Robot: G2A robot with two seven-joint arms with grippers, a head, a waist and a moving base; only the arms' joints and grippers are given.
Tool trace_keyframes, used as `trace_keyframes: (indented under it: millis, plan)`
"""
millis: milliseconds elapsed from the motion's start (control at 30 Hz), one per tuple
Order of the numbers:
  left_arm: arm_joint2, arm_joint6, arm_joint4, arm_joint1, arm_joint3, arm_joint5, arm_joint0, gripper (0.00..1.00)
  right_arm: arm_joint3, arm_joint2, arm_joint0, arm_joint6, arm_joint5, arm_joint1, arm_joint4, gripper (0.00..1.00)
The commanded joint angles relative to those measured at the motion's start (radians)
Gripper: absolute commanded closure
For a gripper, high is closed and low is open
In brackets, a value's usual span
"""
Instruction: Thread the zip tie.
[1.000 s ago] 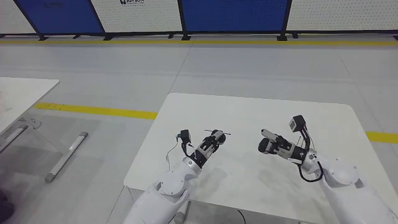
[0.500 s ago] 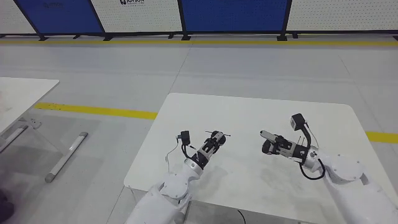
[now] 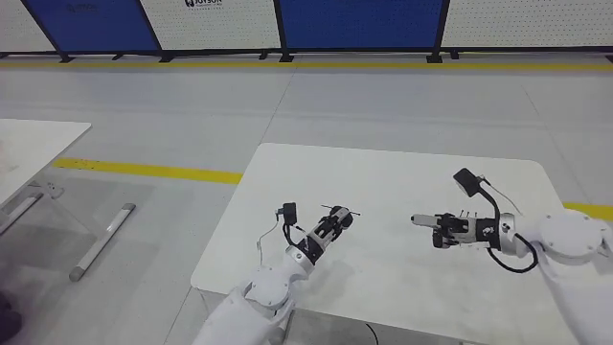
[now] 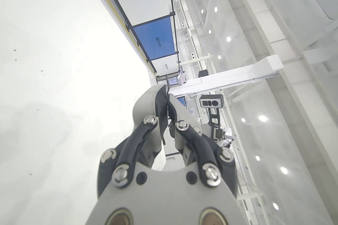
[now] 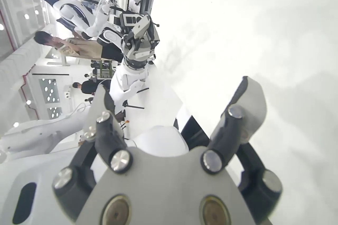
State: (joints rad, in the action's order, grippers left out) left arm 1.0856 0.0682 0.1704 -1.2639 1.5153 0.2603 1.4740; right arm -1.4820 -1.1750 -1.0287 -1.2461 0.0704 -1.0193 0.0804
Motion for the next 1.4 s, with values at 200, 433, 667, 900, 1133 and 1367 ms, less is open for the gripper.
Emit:
trace_keyframes:
  millis: [200, 433, 667, 900, 1133, 1367]
  plan:
    - [0.0, 0.0, 0.0, 0.0, 0.0, 0.0, 0.0, 1.0, 0.0, 0.0, 0.0, 0.0, 0.001, 0.0, 0.0, 0.0]
    - [0.011, 0.002, 0.041, 0.0, 0.055, 0.004, 0.006, 1.0, 0.0, 0.0, 0.0, 0.0, 0.001, 0.0, 0.0, 0.0]
    - [0.062, -0.032, 0.024, 0.009, 0.228, 0.031, 0.075, 1.0, 0.0, 0.0, 0.0, 0.0, 0.001, 0.0, 0.0, 0.0]
    - [0.117, -0.029, -0.027, 0.023, 0.446, 0.025, 0.177, 1.0, 0.0, 0.0, 0.0, 0.0, 0.001, 0.0, 0.0, 0.0]
    - [0.151, 0.024, 0.01, 0.032, 0.58, 0.02, 0.248, 1.0, 0.0, 0.0, 0.0, 0.0, 0.001, 0.0, 0.0, 0.0]
    - [0.16, 0.015, 0.025, 0.033, 0.591, 0.01, 0.258, 1.0, 0.0, 0.0, 0.0, 0.0, 0.001, 0.0, 0.0, 0.0]
